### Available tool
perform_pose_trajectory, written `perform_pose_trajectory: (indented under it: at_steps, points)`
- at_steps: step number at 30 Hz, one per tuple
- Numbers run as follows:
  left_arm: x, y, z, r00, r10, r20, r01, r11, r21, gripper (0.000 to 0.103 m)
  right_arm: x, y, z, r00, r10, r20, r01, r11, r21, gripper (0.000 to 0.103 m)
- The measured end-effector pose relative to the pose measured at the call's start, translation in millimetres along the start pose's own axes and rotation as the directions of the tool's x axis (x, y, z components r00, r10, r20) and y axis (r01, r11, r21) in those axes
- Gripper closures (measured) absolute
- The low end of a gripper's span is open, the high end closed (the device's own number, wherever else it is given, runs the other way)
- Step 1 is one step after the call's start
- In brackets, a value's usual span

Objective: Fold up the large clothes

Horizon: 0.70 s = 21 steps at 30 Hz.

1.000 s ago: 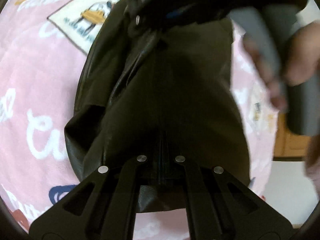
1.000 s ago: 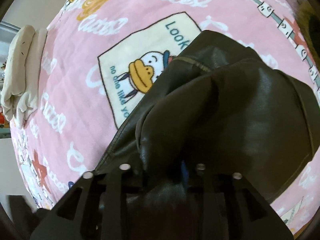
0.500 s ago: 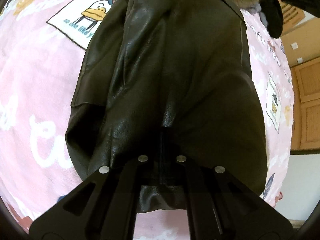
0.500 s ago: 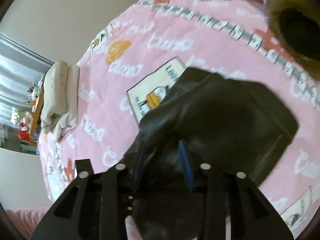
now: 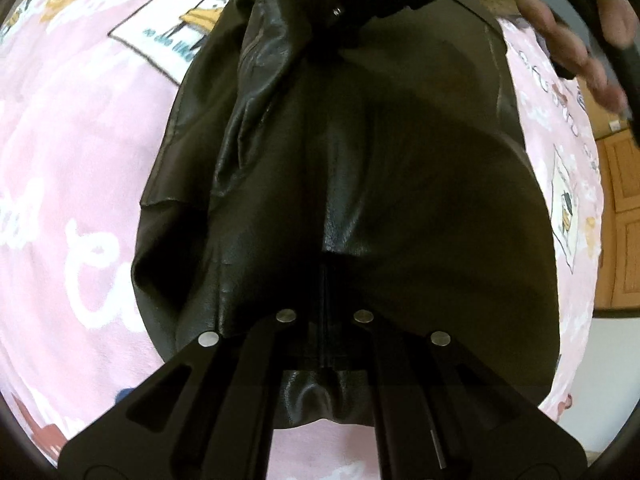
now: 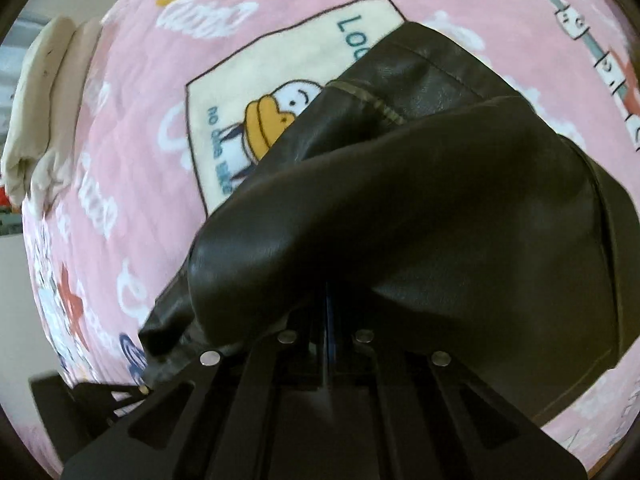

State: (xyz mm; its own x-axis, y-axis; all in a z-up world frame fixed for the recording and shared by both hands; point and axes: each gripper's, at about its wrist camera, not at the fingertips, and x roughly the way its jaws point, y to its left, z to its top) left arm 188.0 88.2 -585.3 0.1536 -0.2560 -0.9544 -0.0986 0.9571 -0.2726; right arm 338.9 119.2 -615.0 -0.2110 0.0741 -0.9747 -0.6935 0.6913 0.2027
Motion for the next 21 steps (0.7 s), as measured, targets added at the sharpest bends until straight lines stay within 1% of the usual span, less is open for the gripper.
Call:
perform_pose_trajectory:
  at_steps: [1, 2, 3, 4, 5, 6, 8, 9, 10, 11, 12, 13, 14, 17, 19, 21]
  points:
    - [1, -2, 0, 1.000, 0.015, -0.001, -0.015, 1.000, 0.021, 0.101, 3, 2, 4, 1.000, -0.014, -0.016, 0.014, 1.000, 0.004, 0.102]
    - [2, -7, 0, 0.999, 0.041, -0.001, -0.040, 0.998, 0.057, 0.101, 8, 8, 9, 0.997, -0.062, -0.034, 0.062, 0.998, -0.008, 0.102]
    - [3, -11, 0, 0.998, 0.068, -0.003, -0.068, 0.993, 0.095, 0.101, 9, 13, 10, 0.995, -0.095, -0.034, 0.095, 0.995, -0.029, 0.102]
    - [4, -14, 1, 0.996, 0.087, -0.005, -0.086, 0.989, 0.118, 0.101, 7, 19, 10, 0.993, -0.119, -0.026, 0.118, 0.992, -0.049, 0.102]
    - [4, -16, 1, 0.996, 0.090, -0.008, -0.089, 0.989, 0.122, 0.101, -1, 25, 7, 0.990, -0.139, -0.002, 0.139, 0.987, -0.078, 0.102]
    - [3, -16, 1, 0.996, 0.088, -0.011, -0.086, 0.989, 0.119, 0.101, -13, 27, 2, 0.990, -0.140, 0.028, 0.142, 0.986, -0.086, 0.102]
    - [0, -13, 0, 0.997, 0.074, -0.009, -0.073, 0.993, 0.090, 0.101, -41, 27, -8, 0.989, -0.105, 0.101, 0.113, 0.991, -0.072, 0.102]
    - [-2, -14, -2, 0.997, 0.073, -0.002, -0.073, 0.994, 0.080, 0.101, -55, 26, -12, 0.988, -0.063, 0.139, 0.072, 0.995, -0.063, 0.102]
    - [-3, -14, -4, 0.997, 0.079, 0.007, -0.080, 0.993, 0.082, 0.101, -65, 27, -13, 0.987, -0.021, 0.157, 0.031, 0.998, -0.063, 0.102]
    - [-3, -16, -7, 0.996, 0.091, 0.015, -0.092, 0.992, 0.089, 0.101, -67, 30, -13, 0.988, 0.003, 0.152, 0.008, 0.997, -0.072, 0.102]
    - [-3, -19, -9, 0.994, 0.108, 0.022, -0.110, 0.989, 0.098, 0.101, -65, 36, -10, 0.991, 0.023, 0.133, -0.011, 0.996, -0.093, 0.102]
    - [-3, -22, -10, 0.991, 0.129, 0.028, -0.131, 0.986, 0.108, 0.101, -59, 41, -6, 0.993, 0.021, 0.113, -0.008, 0.994, -0.112, 0.102]
    - [-3, -24, -10, 0.989, 0.143, 0.031, -0.146, 0.982, 0.116, 0.101, -47, 47, 1, 0.996, -0.018, 0.091, 0.030, 0.992, -0.126, 0.102]
    - [-3, -35, -13, 0.979, 0.195, 0.053, -0.201, 0.966, 0.163, 0.101, -15, 51, 10, 0.996, -0.067, 0.057, 0.074, 0.990, -0.124, 0.102]
    - [-2, -39, -16, 0.973, 0.219, 0.075, -0.229, 0.958, 0.174, 0.101, -4, 48, 16, 0.997, -0.072, 0.035, 0.076, 0.989, -0.124, 0.103]
    - [0, -45, -20, 0.963, 0.249, 0.099, -0.264, 0.944, 0.199, 0.101, 10, 52, 22, 0.994, -0.104, 0.019, 0.106, 0.984, -0.142, 0.103]
